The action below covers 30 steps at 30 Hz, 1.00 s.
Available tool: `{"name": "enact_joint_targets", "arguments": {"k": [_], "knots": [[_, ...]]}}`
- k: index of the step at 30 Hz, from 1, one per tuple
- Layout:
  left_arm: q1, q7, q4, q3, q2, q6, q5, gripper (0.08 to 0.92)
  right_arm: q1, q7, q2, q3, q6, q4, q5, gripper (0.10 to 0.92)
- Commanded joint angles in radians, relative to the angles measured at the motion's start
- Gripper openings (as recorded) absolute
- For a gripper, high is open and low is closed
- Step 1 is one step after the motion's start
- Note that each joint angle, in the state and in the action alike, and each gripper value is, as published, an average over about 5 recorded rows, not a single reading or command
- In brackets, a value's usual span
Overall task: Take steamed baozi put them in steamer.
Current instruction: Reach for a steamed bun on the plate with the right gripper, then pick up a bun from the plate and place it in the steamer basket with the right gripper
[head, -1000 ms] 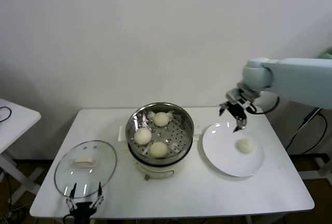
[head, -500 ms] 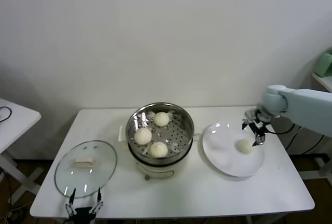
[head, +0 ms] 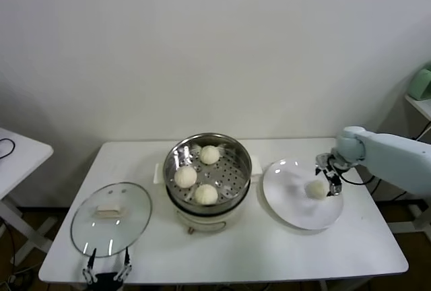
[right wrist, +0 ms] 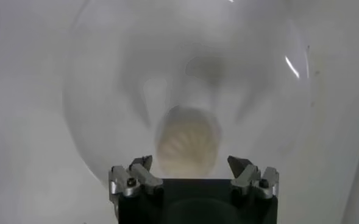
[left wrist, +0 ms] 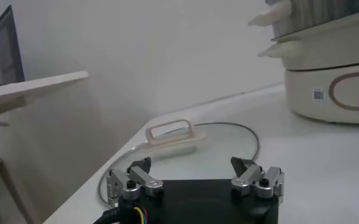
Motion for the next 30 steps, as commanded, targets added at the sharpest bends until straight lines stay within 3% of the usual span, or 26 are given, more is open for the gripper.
{"name": "enact_joint_targets", "arguments": {"k": [1, 8, 15, 18, 30], "knots": [[0.001, 0.0, 0.004, -0.005, 0.002, -0.001, -0.001, 0.823, -0.103, 0.008, 0.026, 0.085, -0.011, -0.061, -0.04, 0.82], [-0.005, -0.002, 0.008, -0.005, 0.004, -0.001, 0.004, 0.823, -0.087, 0.007, 0.025, 0.08, -0.018, -0.049, -0.045, 0.773], [-0.008, -0.003, 0.009, -0.001, 0.006, -0.001, 0.006, 0.823, -0.007, -0.008, 0.008, 0.03, -0.032, 0.01, -0.011, 0.627], [-0.006, -0.004, 0.007, -0.001, 0.006, -0.003, 0.006, 0.823, 0.067, -0.013, -0.004, -0.018, -0.043, 0.063, 0.023, 0.603], [-0.003, -0.003, -0.006, 0.003, 0.017, -0.001, 0.002, 0.823, 0.719, -0.075, 0.076, -0.372, -0.098, 0.329, 0.426, 0.594]]}}
